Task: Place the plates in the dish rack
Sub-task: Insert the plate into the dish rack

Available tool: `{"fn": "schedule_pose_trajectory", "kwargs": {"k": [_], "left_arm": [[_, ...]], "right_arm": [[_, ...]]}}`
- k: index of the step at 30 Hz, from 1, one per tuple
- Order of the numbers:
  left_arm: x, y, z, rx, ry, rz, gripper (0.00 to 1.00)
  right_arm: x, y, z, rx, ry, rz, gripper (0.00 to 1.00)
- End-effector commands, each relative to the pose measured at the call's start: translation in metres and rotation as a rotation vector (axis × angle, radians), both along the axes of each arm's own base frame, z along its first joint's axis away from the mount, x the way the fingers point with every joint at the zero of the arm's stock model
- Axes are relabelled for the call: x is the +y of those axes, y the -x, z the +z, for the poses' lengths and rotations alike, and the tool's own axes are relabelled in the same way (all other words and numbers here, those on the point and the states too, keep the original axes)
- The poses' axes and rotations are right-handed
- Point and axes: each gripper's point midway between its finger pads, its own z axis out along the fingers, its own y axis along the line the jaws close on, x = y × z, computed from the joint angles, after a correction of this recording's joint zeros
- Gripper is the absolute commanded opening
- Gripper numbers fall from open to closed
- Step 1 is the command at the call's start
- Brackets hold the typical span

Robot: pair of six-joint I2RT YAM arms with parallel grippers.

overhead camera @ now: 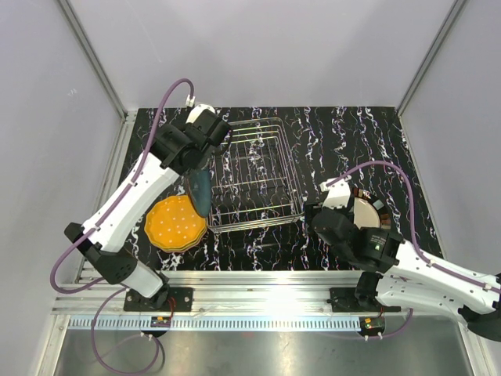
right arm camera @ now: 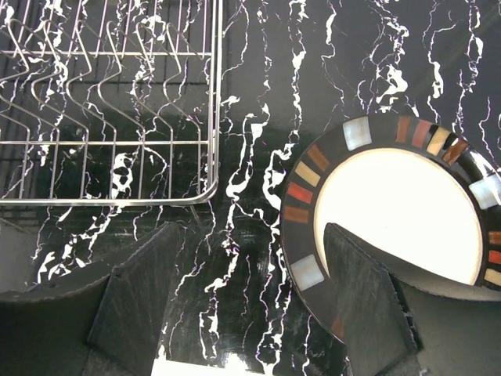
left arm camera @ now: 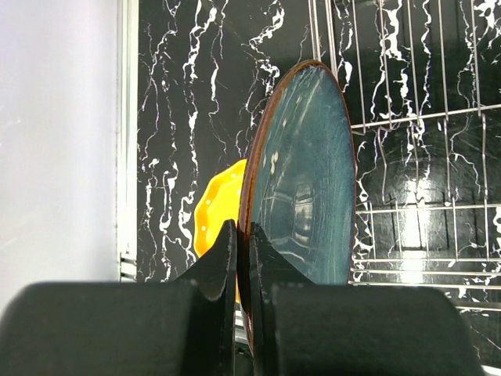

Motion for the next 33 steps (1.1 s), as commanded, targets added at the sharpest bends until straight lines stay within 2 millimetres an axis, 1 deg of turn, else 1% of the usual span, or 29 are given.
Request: {"fn": "schedule_pose_trajectory", "kwargs": {"k": [1,8,13,26,33], "left_arm": [[0.005,-0.016,0.033,-0.158,0.013,0.048,0.0],[0.005,-0.021,0.018,-0.139,-0.02,0.041,0.0],[0.005,-0.023,0.012,-0.126,-0.048,0.044,0.0],[-0.003,-0.032,0.0,-0.108,-0.063,0.036,0.0],[0.0,-0.032,-0.014,-0.079,-0.077,0.042,0.0]], "right_arm": [[0.0,-0.005,0.01,-0.052,-0.031,-0.028,0.82],[0.0,-0.005,0.009,-0.053,-0.028,-0.028,0.84],[0.0,-0.006,0.008,-0.051,-0.021,-0.027,0.84],[0.002,-0.007,0.008,-0.052,-0.012,-0.025,0.86],[0.001,-0.007,0.008,-0.053,-0.01,-0.025,0.86]]}}
